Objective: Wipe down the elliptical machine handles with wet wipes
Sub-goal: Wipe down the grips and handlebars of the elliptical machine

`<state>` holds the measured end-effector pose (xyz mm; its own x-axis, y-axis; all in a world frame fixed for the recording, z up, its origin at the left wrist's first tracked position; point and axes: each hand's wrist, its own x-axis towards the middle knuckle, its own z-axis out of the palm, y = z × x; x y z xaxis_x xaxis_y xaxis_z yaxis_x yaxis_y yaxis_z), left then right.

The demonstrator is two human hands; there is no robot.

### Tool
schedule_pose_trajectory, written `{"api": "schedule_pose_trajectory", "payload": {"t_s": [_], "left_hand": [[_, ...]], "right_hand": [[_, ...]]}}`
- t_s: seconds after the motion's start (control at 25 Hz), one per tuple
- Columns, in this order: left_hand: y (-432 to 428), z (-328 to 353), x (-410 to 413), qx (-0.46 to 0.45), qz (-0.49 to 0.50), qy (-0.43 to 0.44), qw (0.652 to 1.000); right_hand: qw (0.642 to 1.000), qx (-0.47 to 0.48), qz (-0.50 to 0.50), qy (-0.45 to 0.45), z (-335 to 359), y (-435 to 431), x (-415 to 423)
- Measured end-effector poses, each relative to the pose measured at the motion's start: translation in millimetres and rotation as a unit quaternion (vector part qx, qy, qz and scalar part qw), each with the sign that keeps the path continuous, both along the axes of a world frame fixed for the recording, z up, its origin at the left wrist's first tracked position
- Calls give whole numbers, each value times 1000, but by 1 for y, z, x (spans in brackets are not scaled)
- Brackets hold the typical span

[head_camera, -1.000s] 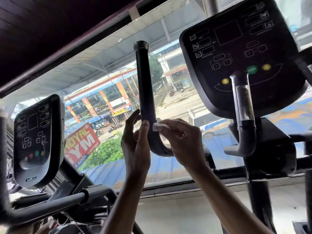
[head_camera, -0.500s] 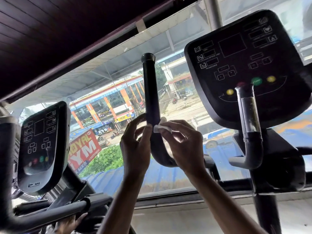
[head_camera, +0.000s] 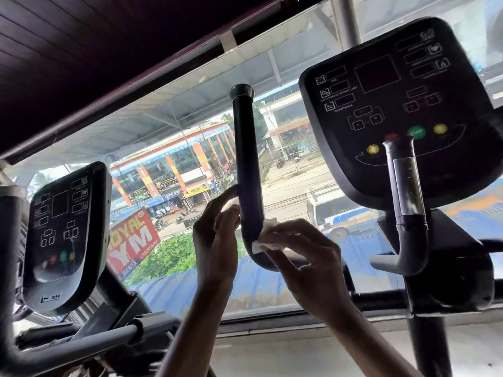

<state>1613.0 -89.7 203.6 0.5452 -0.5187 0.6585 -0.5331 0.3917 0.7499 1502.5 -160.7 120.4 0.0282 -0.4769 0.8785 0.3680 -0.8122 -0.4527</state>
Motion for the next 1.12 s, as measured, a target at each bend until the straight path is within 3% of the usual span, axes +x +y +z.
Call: {"api": "schedule_pose_trajectory", "payload": {"t_s": [0.32, 0.64, 0.84, 0.92, 1.12], "left_hand": [[0, 1, -1, -1, 0, 4, 1000], [-13, 18, -6, 12, 41, -12, 999], [-21, 30, 2, 21, 55, -53, 997], [-24, 34, 4, 30, 52, -64, 996], [-36, 50, 3, 51, 57, -88, 993]], "right_hand": [[997, -37, -72, -19, 21, -14, 16], [984, -23, -172, -40, 96, -52, 42], [996, 30, -69, -39, 77, -45, 34], [996, 43, -71, -39, 71, -43, 31], [991, 100, -77, -52, 135, -86, 50]]}}
